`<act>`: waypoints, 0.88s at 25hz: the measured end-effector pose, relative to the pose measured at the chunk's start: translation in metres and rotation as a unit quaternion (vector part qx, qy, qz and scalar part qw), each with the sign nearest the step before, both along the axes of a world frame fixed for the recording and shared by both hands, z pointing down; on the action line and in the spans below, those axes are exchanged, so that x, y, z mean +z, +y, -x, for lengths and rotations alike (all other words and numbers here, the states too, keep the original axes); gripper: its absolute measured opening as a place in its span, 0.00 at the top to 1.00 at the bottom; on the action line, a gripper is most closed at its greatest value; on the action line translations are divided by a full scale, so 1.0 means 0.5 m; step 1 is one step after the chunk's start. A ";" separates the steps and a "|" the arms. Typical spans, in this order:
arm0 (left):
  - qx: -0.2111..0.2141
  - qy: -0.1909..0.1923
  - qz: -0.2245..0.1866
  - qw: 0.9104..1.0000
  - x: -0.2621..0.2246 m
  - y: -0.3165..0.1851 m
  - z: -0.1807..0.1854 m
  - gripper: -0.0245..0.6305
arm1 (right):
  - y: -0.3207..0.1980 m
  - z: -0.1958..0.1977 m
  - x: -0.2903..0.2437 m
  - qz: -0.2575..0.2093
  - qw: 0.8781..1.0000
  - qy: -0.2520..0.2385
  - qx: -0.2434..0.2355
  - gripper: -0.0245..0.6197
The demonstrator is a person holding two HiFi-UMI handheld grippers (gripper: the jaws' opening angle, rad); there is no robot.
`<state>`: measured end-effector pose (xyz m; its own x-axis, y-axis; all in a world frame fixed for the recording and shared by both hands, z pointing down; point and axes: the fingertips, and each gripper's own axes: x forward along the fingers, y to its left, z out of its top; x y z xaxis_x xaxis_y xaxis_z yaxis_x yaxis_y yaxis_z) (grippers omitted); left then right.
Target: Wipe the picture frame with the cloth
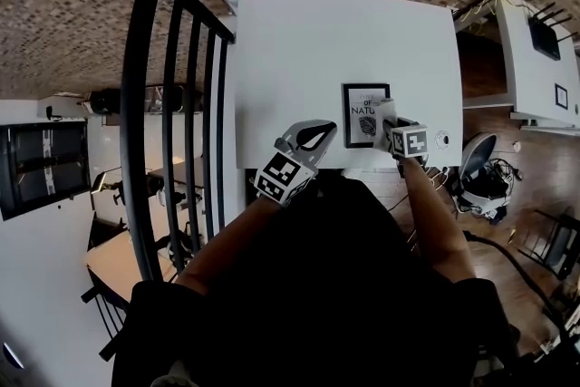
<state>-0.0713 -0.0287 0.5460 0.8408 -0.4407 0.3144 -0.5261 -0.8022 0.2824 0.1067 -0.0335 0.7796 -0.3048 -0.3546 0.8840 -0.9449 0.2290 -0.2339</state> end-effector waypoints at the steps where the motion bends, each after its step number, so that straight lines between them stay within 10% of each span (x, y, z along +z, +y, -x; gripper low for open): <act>1: 0.001 0.000 -0.001 1.000 0.000 0.001 -0.002 0.96 | 0.002 -0.009 -0.001 -0.001 1.000 0.002 0.005 0.78; 11: 0.010 -0.011 -0.010 1.000 0.014 -0.040 -0.060 0.96 | -0.011 0.046 -0.063 -0.041 0.999 -0.025 0.006 0.78; 22: 0.060 -0.078 0.012 0.995 0.083 -0.075 -0.186 0.96 | 0.037 0.228 -0.068 -0.041 0.993 -0.043 -0.105 0.78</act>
